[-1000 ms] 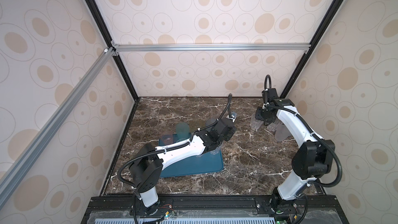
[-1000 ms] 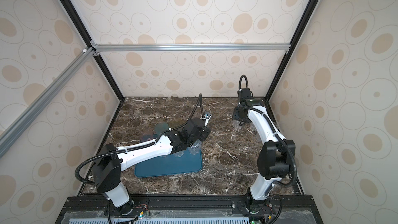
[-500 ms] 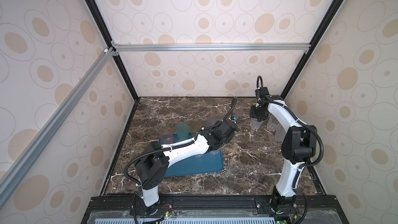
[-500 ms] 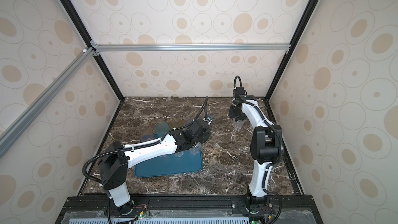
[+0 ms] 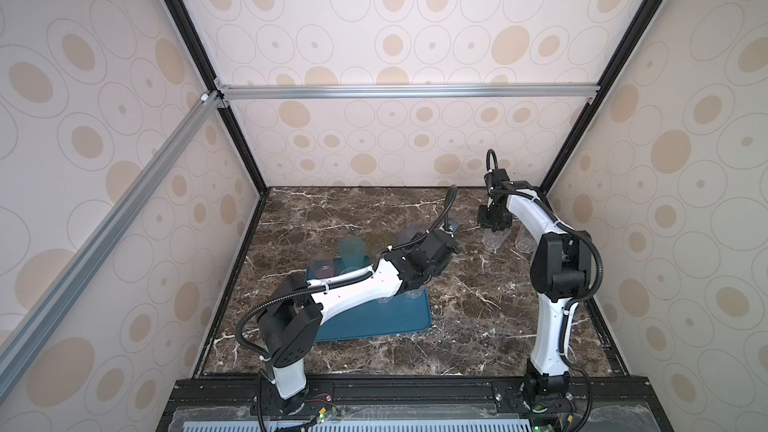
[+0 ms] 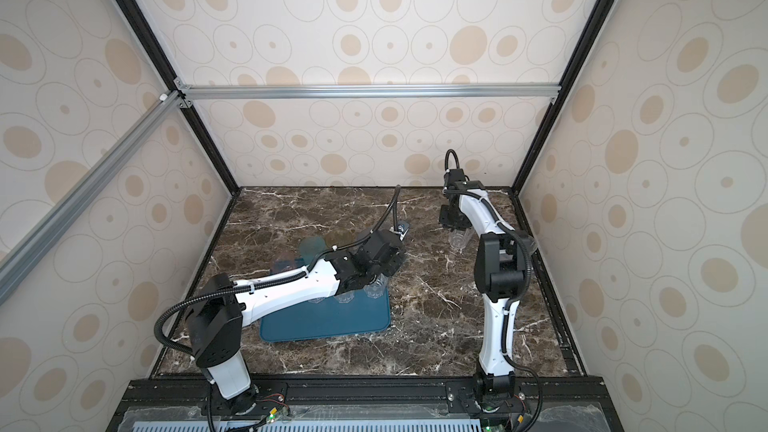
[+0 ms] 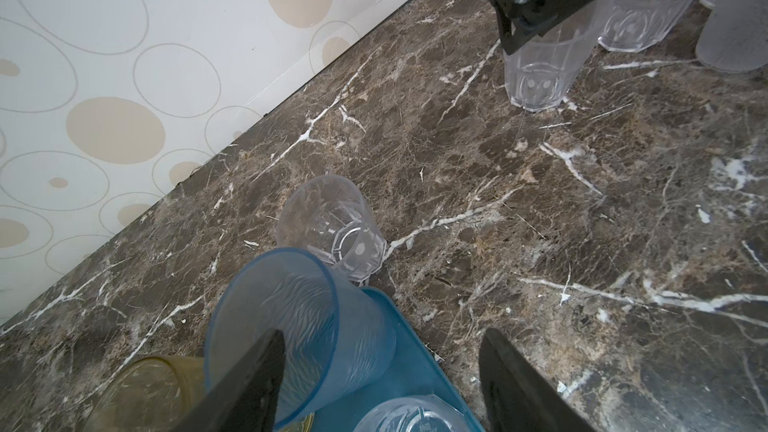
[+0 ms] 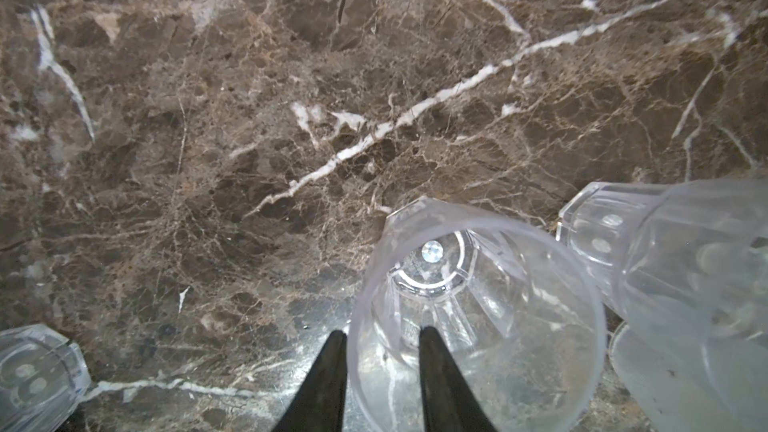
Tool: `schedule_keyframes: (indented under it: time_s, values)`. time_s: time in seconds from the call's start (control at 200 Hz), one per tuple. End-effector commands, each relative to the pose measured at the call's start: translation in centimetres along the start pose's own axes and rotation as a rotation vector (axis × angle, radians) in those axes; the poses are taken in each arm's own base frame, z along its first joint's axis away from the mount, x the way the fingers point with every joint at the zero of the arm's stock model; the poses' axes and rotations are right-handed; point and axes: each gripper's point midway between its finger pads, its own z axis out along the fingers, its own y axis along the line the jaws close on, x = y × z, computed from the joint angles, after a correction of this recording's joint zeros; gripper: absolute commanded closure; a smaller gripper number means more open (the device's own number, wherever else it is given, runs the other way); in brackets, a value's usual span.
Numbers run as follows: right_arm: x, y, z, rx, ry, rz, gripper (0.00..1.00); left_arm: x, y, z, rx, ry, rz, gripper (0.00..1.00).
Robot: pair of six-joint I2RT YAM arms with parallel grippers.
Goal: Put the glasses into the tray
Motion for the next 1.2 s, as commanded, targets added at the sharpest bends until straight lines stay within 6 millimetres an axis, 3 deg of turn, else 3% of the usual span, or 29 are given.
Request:
schedule_keyframes:
  time_s: [0.0,0.195,0.43,0.715,0.75,0.87,1.015,1.195]
  values:
    - [0.7,0.2,0.4,0.021,0.032,-0.032,0.75,-1.0,0.9,-1.5,-0.023,-0.03,0.008,0.26]
    - [1.5,1.0,0.0,0.01,0.038,-0.049,0.89,-1.2,1.2,-1.9,-0.031,-0.039,0.0,0.26]
    - [3.7,2.0,-3.2,-0.03,0.019,-0.058,0.93,-1.4,2.1,-2.3,-0.062,-0.052,-0.048,0.27]
    - [10.2,3.3,-7.3,-0.085,0.025,-0.106,0.93,-2.0,4.0,-3.2,-0.083,-0.08,-0.168,0.28]
    - [11.6,4.4,-7.9,-0.106,0.029,-0.135,0.93,-2.1,4.1,-3.3,-0.081,-0.081,-0.181,0.29]
    - [14.7,5.0,-9.1,-0.113,0.037,-0.166,0.93,-2.2,4.5,-3.4,-0.086,-0.085,-0.206,0.29]
    - [18.0,6.2,-9.4,-0.128,0.053,-0.189,0.93,-2.3,4.8,-3.4,-0.091,-0.092,-0.236,0.29]
    - [19.6,7.3,-8.7,-0.127,0.063,-0.21,0.93,-2.5,4.7,-3.4,-0.073,-0.107,-0.272,0.3]
